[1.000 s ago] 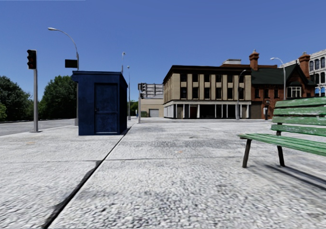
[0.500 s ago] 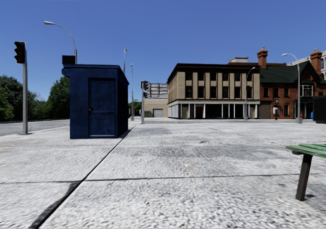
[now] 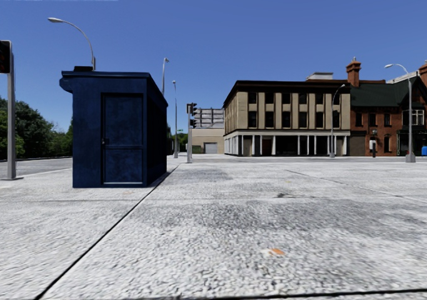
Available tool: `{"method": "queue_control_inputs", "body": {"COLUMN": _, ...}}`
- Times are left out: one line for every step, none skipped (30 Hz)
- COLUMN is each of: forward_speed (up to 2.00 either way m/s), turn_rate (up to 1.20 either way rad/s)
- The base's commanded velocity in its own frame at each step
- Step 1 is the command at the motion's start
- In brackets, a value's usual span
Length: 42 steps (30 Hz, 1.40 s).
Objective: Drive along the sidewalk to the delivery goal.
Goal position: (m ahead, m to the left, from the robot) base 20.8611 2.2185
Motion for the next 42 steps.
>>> {"method": "queue_control_inputs", "body": {"forward_speed": 2.00, "turn_rate": 0.09}}
{"method": "queue_control_inputs", "body": {"forward_speed": 2.00, "turn_rate": 0.08}}
{"method": "queue_control_inputs", "body": {"forward_speed": 2.00, "turn_rate": 0.07}}
{"method": "queue_control_inputs", "body": {"forward_speed": 2.00, "turn_rate": 0.03}}
{"method": "queue_control_inputs", "body": {"forward_speed": 2.00, "turn_rate": 0.00}}
{"method": "queue_control_inputs", "body": {"forward_speed": 2.00, "turn_rate": 0.00}}
{"method": "queue_control_inputs", "body": {"forward_speed": 2.00, "turn_rate": 0.00}}
{"method": "queue_control_inputs", "body": {"forward_speed": 2.00, "turn_rate": 0.00}}
{"method": "queue_control_inputs", "body": {"forward_speed": 2.00, "turn_rate": 0.00}}
{"method": "queue_control_inputs", "body": {"forward_speed": 2.00, "turn_rate": 0.00}}
{"method": "queue_control_inputs", "body": {"forward_speed": 2.00, "turn_rate": 0.00}}
{"method": "queue_control_inputs", "body": {"forward_speed": 2.00, "turn_rate": 0.00}}
{"method": "queue_control_inputs", "body": {"forward_speed": 2.00, "turn_rate": 0.00}}
{"method": "queue_control_inputs", "body": {"forward_speed": 2.00, "turn_rate": 0.00}}
{"method": "queue_control_inputs", "body": {"forward_speed": 2.00, "turn_rate": 0.00}}
{"method": "queue_control_inputs", "body": {"forward_speed": 2.00, "turn_rate": 0.00}}
{"method": "queue_control_inputs", "body": {"forward_speed": 2.00, "turn_rate": 0.00}}
{"method": "queue_control_inputs", "body": {"forward_speed": 2.00, "turn_rate": 0.00}}
{"method": "queue_control_inputs", "body": {"forward_speed": 2.00, "turn_rate": 0.00}}
{"method": "queue_control_inputs", "body": {"forward_speed": 2.00, "turn_rate": 0.00}}
{"method": "queue_control_inputs", "body": {"forward_speed": 2.00, "turn_rate": 0.00}}
{"method": "queue_control_inputs", "body": {"forward_speed": 2.00, "turn_rate": 0.00}}
{"method": "queue_control_inputs", "body": {"forward_speed": 2.00, "turn_rate": 0.00}}
{"method": "queue_control_inputs", "body": {"forward_speed": 2.00, "turn_rate": 0.00}}
{"method": "queue_control_inputs", "body": {"forward_speed": 2.00, "turn_rate": 0.00}}
{"method": "queue_control_inputs", "body": {"forward_speed": 2.00, "turn_rate": 0.00}}
{"method": "queue_control_inputs", "body": {"forward_speed": 2.00, "turn_rate": 0.00}}
{"method": "queue_control_inputs", "body": {"forward_speed": 2.00, "turn_rate": 0.00}}
{"method": "queue_control_inputs", "body": {"forward_speed": 2.00, "turn_rate": 0.00}}
{"method": "queue_control_inputs", "body": {"forward_speed": 2.00, "turn_rate": 0.00}}
{"method": "queue_control_inputs", "body": {"forward_speed": 2.00, "turn_rate": 0.00}}
{"method": "queue_control_inputs", "body": {"forward_speed": 2.00, "turn_rate": 0.00}}
{"method": "queue_control_inputs", "body": {"forward_speed": 2.00, "turn_rate": 0.00}}
{"method": "queue_control_inputs", "body": {"forward_speed": 2.00, "turn_rate": 0.00}}
{"method": "queue_control_inputs", "body": {"forward_speed": 2.00, "turn_rate": 0.00}}
{"method": "queue_control_inputs", "body": {"forward_speed": 2.00, "turn_rate": 0.00}}
{"method": "queue_control_inputs", "body": {"forward_speed": 2.00, "turn_rate": 0.00}}
{"method": "queue_control_inputs", "body": {"forward_speed": 2.00, "turn_rate": 0.03}}
{"method": "queue_control_inputs", "body": {"forward_speed": 2.00, "turn_rate": 0.09}}
{"method": "queue_control_inputs", "body": {"forward_speed": 2.00, "turn_rate": 0.09}}
{"method": "queue_control_inputs", "body": {"forward_speed": 2.00, "turn_rate": 0.13}}
{"method": "queue_control_inputs", "body": {"forward_speed": 2.00, "turn_rate": 0.14}}
